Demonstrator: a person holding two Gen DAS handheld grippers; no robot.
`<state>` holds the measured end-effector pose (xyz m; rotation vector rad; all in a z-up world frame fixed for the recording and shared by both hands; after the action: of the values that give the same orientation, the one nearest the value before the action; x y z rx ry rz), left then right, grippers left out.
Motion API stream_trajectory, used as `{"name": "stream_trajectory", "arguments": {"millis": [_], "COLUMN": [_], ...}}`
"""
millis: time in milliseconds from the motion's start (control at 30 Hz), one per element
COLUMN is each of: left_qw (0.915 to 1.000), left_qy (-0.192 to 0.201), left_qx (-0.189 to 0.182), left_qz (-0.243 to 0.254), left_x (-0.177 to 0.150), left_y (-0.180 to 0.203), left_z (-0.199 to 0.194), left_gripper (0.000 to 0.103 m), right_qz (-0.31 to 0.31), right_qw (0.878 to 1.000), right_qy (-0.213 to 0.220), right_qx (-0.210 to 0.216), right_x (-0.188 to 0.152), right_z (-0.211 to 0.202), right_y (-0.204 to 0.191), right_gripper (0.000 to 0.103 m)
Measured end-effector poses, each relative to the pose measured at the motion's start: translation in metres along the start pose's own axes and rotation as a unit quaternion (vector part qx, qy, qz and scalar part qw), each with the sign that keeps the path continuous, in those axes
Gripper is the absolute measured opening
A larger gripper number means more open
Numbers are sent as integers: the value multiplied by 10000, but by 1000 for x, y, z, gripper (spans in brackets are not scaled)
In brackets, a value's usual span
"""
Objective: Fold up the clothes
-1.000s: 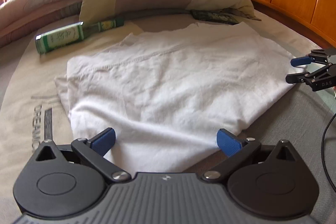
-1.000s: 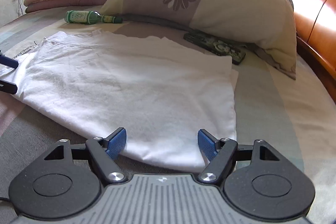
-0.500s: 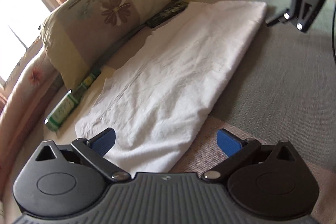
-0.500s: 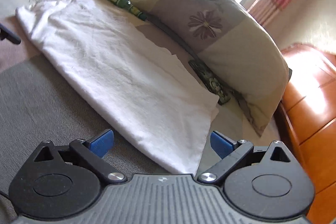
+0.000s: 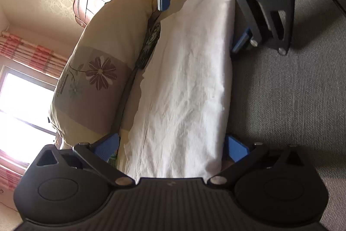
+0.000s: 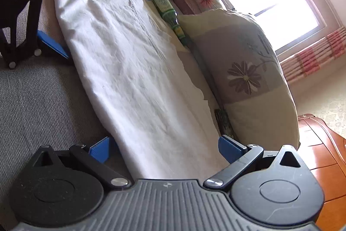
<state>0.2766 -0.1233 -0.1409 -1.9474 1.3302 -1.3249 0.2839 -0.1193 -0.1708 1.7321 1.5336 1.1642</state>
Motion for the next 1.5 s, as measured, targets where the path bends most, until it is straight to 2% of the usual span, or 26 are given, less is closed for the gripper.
{"name": "stream_trajectory", "arguments": {"millis": [100,267,333,433,500,633,767,867,933,1000,1100,1167,1200,1267,1367,1433,1500], "left_qw": [9999,9966,9943,9933,9922,9937,9943,9868,9869,9836,9783,9824,9844,9872,9891,9882,9872], "left_qy": [-114,-610,-793,-697,-489,-168,-358,-668,-788,-722,-604,-689,-736,-799,-785,-806,-888], "left_qx": [96,542,712,892,1038,893,772,1200,1216,1291,1236,1071,987,884,927,998,1003], "left_qz": [-30,-99,-53,245,497,653,635,864,706,1030,1549,1364,1253,1056,827,843,862], "left_x": [-12,-53,-65,-58,-44,-14,-20,-50,-56,-54,-46,-45,-45,-46,-53,-55,-58], "left_y": [-9,-35,-41,-35,-26,-10,-19,-35,-40,-31,-15,-12,-11,-9,-4,-1,-3], "left_z": [1,-2,-1,0,1,7,17,30,29,28,29,32,33,34,31,28,26], "left_gripper": [103,103,103,103,103,102,103,103,103,101,91,74,70,55,39,40,46], "right_qz": [-63,-120,-100,-105,-224,-257,-359,-302,-293,-482,-1043,-1359,-1461,-1566,-1655,-1684,-1702], "right_qw": [9999,9978,9972,9964,9965,9987,9985,9975,9968,9957,9906,9869,9860,9853,9845,9843,9841], "right_qy": [12,-534,-631,-704,-590,-220,-191,-510,-634,-683,-697,-684,-658,-602,-512,-461,-429], "right_qx": [-89,-362,-391,-455,-539,-379,-357,-395,-397,-403,-539,-544,-470,-309,-276,-273,-282], "right_x": [-9,-55,-63,-69,-55,-24,-28,-53,-61,-59,-46,-40,-39,-39,-40,-40,-41], "right_z": [0,0,1,2,4,6,7,11,16,20,24,23,21,19,16,15,15], "right_y": [3,14,17,19,15,9,10,20,26,25,15,8,4,-4,-11,-13,-12], "right_gripper": [103,103,103,103,103,103,103,103,103,103,103,97,92,70,51,50,55]}}
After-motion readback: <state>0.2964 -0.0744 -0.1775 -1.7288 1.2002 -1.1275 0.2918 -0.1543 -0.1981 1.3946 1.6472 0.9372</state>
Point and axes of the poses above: each gripper's, at about its wrist camera, not at the fingertips, and z roughly the way its jaws point, y to its right, x to its top, the point moved 5 cm from there along z, roughly the way its jaws point, and after that the axes turned 12 degrees about -z, right-handed, at the moved point
